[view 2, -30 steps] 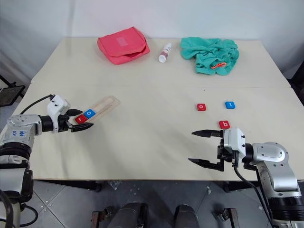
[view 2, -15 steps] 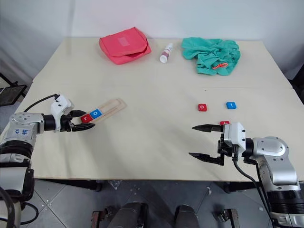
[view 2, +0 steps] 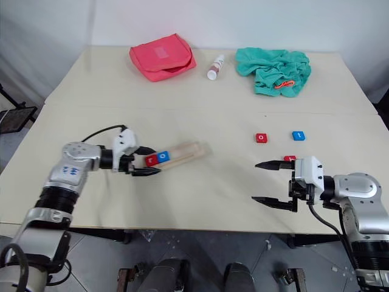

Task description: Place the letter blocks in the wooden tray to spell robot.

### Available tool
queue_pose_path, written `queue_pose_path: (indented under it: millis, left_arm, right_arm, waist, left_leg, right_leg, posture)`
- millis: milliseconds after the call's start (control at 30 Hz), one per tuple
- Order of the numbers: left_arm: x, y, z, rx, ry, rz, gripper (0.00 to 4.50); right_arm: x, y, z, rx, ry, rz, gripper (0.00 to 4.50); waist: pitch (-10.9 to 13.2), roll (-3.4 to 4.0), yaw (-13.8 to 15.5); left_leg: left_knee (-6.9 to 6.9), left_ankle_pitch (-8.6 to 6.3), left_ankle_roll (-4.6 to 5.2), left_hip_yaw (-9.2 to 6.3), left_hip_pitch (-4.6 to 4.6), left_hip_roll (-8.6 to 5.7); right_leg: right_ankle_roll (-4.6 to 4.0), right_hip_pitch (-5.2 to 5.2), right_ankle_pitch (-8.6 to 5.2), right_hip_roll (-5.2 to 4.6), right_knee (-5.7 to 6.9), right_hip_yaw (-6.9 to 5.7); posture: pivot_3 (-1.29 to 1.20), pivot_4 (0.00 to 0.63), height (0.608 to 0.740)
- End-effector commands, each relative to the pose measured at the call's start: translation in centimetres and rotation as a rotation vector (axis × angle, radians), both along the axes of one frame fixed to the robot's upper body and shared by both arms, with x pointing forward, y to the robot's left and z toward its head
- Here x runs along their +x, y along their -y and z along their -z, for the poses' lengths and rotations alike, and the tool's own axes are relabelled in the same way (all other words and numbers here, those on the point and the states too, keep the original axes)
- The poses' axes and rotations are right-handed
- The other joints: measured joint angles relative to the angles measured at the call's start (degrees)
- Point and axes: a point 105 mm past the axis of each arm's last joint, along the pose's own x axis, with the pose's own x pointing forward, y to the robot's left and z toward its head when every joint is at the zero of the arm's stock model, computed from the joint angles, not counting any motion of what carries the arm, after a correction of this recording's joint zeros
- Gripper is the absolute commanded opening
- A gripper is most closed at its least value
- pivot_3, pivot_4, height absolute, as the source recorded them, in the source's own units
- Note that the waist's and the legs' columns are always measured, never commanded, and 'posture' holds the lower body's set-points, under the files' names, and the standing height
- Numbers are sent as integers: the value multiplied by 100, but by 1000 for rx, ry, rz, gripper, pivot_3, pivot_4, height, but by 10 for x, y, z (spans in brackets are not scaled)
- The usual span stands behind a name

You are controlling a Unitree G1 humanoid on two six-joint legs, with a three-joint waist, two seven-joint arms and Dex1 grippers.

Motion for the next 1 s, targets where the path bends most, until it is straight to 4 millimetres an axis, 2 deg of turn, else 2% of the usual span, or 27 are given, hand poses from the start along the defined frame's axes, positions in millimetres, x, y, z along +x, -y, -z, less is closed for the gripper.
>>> queue_pose_path:
  millis: [33, 267, 433, 633, 1000]
  left_arm:
    - [-1, 17, -11, 29, 38, 42, 3411]
    - [-12, 58, -11, 62, 74, 149, 3411]
    - [-23, 80, -11, 73, 68, 194, 3411]
    - [-33, 95, -7, 100, 65, 232, 3411]
    - [-44, 102, -2, 125, 64, 242, 3411]
  right_arm:
    - [-5, 14, -7, 3, 35, 19, 4500]
    - [-13, 46, 10, -16, -28, 93, 4500]
    - [-14, 47, 9, 0, -13, 126, 4500]
    - [-19, 44, 12, 8, -17, 136, 4500]
    - [-25, 48, 14, 5, -20, 173, 4500]
  waist:
    - [1, -2, -8]
    - [3, -5, 4]
    - [4, -6, -3]
    - [4, -6, 0]
    - [4, -6, 11]
  left_leg:
    - [-1, 0, 0, 2, 0, 1]
    - [-1, 0, 1, 3, -2, 1]
    - [-2, 0, 1, 5, -3, 6]
    - [-3, 0, 1, 6, -2, 5]
    - [-1, 0, 1, 3, -3, 5]
  right_leg:
    - [0, 0, 0, 1, -3, 0]
    - [0, 7, 0, 2, -17, -2]
    - [0, 7, 0, 5, -25, -1]
    - [0, 9, 0, 5, -28, 1]
    - [0, 17, 0, 5, -39, 0]
  posture:
    - [0, 150, 740]
    - [0, 150, 740]
    - [0, 150, 740]
    - [0, 150, 740]
    - [0, 150, 740]
